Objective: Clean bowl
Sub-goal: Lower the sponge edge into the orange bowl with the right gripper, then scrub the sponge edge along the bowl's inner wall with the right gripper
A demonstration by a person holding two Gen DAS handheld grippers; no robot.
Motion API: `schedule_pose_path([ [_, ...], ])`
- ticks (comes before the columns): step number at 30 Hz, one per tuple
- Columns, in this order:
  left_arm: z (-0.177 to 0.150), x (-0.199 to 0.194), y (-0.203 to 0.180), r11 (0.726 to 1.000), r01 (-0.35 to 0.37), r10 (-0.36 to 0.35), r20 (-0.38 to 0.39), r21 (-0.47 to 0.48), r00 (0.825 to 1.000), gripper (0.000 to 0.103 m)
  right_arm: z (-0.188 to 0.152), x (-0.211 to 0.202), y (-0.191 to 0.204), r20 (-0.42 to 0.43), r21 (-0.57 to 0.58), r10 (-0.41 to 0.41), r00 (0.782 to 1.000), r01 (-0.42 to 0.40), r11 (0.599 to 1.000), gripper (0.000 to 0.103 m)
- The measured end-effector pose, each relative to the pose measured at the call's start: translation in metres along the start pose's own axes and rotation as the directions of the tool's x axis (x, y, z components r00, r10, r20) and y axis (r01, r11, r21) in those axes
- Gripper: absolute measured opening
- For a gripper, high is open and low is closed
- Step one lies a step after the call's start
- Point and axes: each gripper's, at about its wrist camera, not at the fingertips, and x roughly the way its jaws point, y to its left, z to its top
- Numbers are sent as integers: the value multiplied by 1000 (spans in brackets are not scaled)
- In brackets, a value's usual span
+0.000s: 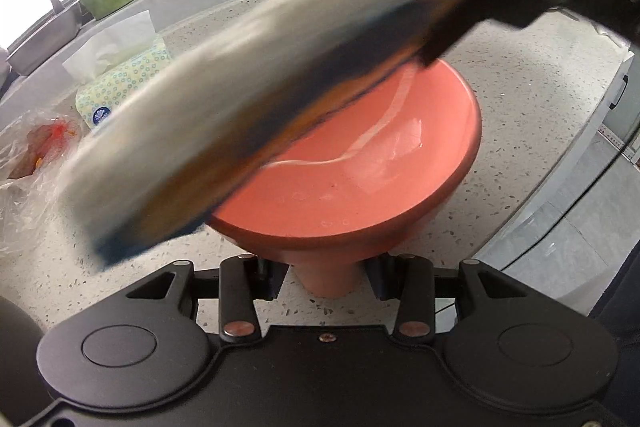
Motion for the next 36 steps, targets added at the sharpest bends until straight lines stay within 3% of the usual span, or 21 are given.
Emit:
schedule_pose_path([
  [6, 2, 1, -1, 1000, -8, 8, -1, 14, 1000, 41, -16, 12, -1, -82, 27, -5, 997, 7, 1000, 11],
  [12, 2, 1, -1, 1000, -11, 11, -3, 24, 1000, 41, -6, 40, -4, -112, 27, -49, 992, 52, 998, 12],
  [29, 1, -1, 0, 999, -24, 24, 9, 36, 1000, 41, 12, 57, 1, -29, -33, -85, 996, 84, 996, 12],
  [33, 1, -1, 0, 999, -24, 24, 10, 34, 1000, 41, 13, 63, -2, -37, -31, -51, 998, 50, 998, 12],
  [36, 0, -1, -1, 999, -26, 26, 12, 34, 1000, 41, 15, 59, -14, -37, 47, 54, 998, -52, 998, 12],
])
